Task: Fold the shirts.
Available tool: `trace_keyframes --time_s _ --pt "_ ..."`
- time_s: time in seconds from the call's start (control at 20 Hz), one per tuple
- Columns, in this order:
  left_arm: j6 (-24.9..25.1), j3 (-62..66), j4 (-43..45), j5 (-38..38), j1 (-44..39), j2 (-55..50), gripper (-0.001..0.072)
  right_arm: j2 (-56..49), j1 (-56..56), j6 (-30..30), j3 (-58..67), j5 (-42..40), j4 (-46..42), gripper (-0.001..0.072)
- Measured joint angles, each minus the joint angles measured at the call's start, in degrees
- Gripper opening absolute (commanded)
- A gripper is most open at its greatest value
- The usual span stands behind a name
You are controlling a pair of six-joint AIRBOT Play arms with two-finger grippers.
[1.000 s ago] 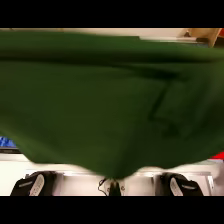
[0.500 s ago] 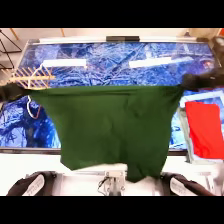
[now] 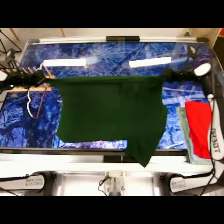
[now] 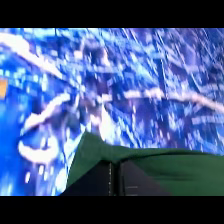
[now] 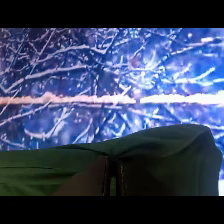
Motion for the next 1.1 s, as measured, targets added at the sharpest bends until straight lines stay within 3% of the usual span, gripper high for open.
trace_keyframes --time_s 0.25,0.6,0.85,0.9,0.95,1.0,1.05,1.1 --pt "0.66 1.44 -1.99 3.06 -1.31 -5.62 0.0034 -2.58 0.92 -0.31 0.28 -2.19 0.33 0.0071" --pt "4.7 0.0 -1.55 -16.02 -0.17 -6.69 0.0033 -1.6 -1.51 4.07 -2.1 20.22 -6.93 0.0071" --pt "4.61 -6.54 -1.38 -18.71 -0.98 -6.84 0.0034 -1.49 0.42 7.63 -8.28 21.97 -10.29 0.0071" --pt "4.44 -7.32 -1.33 -18.75 -1.09 -6.84 0.0038 -1.49 0.66 8.48 -8.92 21.27 -10.47 0.0098" --pt "4.33 -7.93 -1.38 -18.73 -1.16 -6.84 0.0144 -1.46 0.79 8.96 -9.38 20.92 -10.54 0.0096" --pt "4.2 -8.28 -1.53 -18.78 -1.2 -6.84 0.0384 -1.42 0.9 9.62 -9.7 20.65 -10.6 0.0136" --pt "4.11 -8.33 -1.99 -19.32 -1.18 -6.84 0.0555 -1.16 0.92 10.12 -9.86 20.61 -10.64 0.0403" --pt "3.87 -7.96 -2.43 -20.44 -0.96 -6.84 0.0551 -0.55 0.85 10.19 -9.79 20.68 -10.69 0.0547"
